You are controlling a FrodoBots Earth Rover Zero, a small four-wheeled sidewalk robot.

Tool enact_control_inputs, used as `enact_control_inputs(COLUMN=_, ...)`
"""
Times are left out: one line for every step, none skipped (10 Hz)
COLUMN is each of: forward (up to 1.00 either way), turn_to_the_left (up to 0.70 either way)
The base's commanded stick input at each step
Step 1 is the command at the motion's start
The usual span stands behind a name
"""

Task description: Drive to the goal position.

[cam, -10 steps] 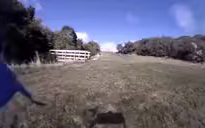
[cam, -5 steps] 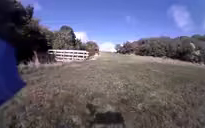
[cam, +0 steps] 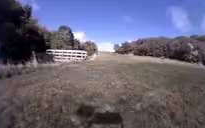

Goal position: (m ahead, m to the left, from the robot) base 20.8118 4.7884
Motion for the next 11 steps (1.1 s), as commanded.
enact_control_inputs(forward=0.0, turn_to_the_left=-0.7)
enact_control_inputs(forward=0.0, turn_to_the_left=-0.7)
enact_control_inputs(forward=0.0, turn_to_the_left=-0.7)
enact_control_inputs(forward=0.0, turn_to_the_left=-0.7)
enact_control_inputs(forward=0.0, turn_to_the_left=-0.7)
enact_control_inputs(forward=0.0, turn_to_the_left=-0.7)
enact_control_inputs(forward=0.0, turn_to_the_left=-0.7)
enact_control_inputs(forward=0.0, turn_to_the_left=-0.7)
enact_control_inputs(forward=0.0, turn_to_the_left=-0.7)
enact_control_inputs(forward=0.0, turn_to_the_left=-0.7)
enact_control_inputs(forward=0.0, turn_to_the_left=-0.7)
